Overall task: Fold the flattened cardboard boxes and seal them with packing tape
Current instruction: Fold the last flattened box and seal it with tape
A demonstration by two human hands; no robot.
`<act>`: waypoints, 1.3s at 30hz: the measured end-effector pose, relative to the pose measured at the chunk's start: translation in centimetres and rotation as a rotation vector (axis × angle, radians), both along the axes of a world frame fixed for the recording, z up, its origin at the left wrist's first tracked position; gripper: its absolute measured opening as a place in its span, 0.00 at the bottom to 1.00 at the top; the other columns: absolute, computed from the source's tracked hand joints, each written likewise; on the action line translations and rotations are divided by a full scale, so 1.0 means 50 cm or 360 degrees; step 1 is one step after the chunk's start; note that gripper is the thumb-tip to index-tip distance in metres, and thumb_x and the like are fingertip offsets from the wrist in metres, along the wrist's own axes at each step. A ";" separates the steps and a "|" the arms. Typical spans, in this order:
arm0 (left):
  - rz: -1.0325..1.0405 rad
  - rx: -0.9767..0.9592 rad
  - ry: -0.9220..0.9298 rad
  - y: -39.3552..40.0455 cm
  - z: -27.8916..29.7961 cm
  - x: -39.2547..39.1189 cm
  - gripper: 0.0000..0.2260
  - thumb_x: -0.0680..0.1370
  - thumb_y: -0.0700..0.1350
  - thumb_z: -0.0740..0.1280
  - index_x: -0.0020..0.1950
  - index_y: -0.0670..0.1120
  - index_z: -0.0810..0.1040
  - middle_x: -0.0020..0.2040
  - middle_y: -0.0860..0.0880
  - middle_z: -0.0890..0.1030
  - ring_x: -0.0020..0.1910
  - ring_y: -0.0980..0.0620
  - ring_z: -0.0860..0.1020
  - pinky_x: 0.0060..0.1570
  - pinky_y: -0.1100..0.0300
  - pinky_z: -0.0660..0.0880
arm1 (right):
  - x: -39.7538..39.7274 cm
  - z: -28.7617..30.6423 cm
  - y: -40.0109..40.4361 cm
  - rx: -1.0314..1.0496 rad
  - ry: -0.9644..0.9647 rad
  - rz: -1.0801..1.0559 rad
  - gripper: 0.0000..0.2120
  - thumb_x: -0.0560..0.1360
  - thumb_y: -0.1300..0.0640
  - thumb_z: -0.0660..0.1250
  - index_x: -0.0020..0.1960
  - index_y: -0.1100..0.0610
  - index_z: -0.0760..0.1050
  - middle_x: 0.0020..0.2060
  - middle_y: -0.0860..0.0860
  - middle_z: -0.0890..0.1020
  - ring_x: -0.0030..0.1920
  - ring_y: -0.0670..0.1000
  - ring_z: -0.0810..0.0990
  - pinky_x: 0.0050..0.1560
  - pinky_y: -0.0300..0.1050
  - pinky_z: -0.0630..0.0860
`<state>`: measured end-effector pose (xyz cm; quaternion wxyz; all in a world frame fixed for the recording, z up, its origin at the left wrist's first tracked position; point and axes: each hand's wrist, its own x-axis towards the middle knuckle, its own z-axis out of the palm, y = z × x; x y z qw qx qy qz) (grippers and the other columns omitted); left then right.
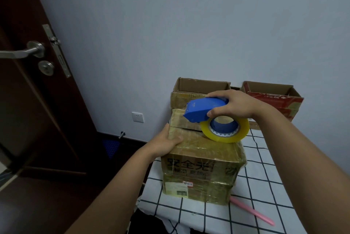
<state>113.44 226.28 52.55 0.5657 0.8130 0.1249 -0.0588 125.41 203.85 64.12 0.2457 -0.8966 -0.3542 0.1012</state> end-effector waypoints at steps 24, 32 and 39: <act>-0.0106 0.1223 -0.0075 -0.044 -0.011 0.031 0.35 0.79 0.66 0.54 0.80 0.54 0.45 0.81 0.49 0.52 0.79 0.49 0.51 0.76 0.41 0.52 | 0.016 0.049 -0.032 -0.0443 -0.0054 0.0177 0.32 0.70 0.34 0.71 0.72 0.35 0.68 0.66 0.43 0.73 0.61 0.50 0.73 0.62 0.47 0.69; -0.0129 0.1340 -0.0021 -0.051 -0.003 0.022 0.36 0.80 0.66 0.51 0.80 0.49 0.41 0.81 0.48 0.47 0.79 0.51 0.47 0.77 0.45 0.47 | 0.023 0.063 -0.067 -0.0430 0.0071 0.0158 0.29 0.71 0.40 0.73 0.71 0.37 0.70 0.64 0.44 0.74 0.60 0.51 0.74 0.66 0.50 0.70; -0.0194 0.1549 -0.0024 -0.059 0.003 0.015 0.33 0.81 0.65 0.47 0.80 0.52 0.40 0.81 0.49 0.44 0.79 0.50 0.44 0.77 0.47 0.44 | 0.022 0.053 -0.081 -0.0394 0.0029 0.0106 0.29 0.72 0.40 0.72 0.71 0.37 0.70 0.61 0.42 0.73 0.57 0.49 0.74 0.62 0.47 0.70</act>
